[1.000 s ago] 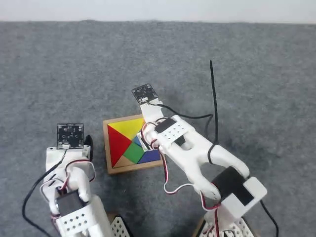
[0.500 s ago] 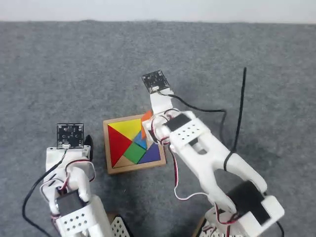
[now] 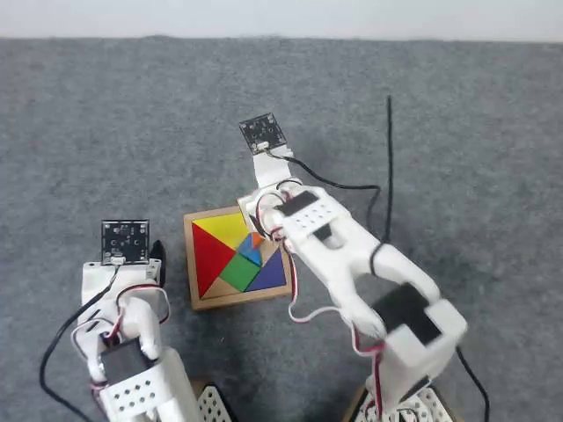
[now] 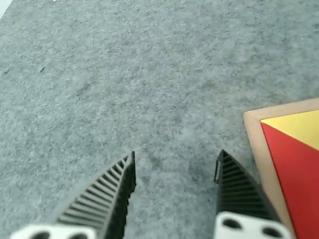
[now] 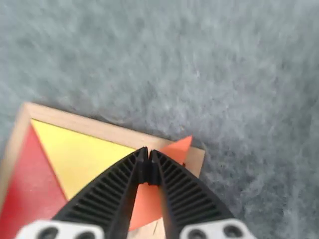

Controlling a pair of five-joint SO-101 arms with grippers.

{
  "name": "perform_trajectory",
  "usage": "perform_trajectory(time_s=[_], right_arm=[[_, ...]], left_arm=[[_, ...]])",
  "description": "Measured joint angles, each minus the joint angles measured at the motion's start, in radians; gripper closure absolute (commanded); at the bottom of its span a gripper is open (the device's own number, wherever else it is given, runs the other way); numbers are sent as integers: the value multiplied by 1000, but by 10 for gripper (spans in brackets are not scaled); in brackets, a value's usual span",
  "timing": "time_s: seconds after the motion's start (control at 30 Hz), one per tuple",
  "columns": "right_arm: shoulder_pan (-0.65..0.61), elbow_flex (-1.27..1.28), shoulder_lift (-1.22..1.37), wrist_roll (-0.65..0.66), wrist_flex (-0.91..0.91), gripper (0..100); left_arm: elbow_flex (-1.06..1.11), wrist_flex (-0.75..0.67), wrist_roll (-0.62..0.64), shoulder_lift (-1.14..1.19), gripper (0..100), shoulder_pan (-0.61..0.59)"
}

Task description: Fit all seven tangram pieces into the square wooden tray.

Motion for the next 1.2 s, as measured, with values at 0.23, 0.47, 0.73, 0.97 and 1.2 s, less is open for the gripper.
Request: perform_trajectory(time_s=[0.23, 0.47, 0.73, 0.97, 1.2], right_arm=[[0, -95, 21, 0, 190, 993], [-3, -112, 25, 0, 302, 993], [21, -110, -35, 0, 318, 993], [58, 57, -267, 0, 287, 993], [-2, 178, -219, 0, 110, 993]], left_arm=[[0, 0, 0, 0, 754, 0], [0, 12, -2, 0, 754, 0], [0, 12, -2, 0, 754, 0], [0, 12, -2, 0, 754, 0], [0, 12, -2, 0, 754, 0]])
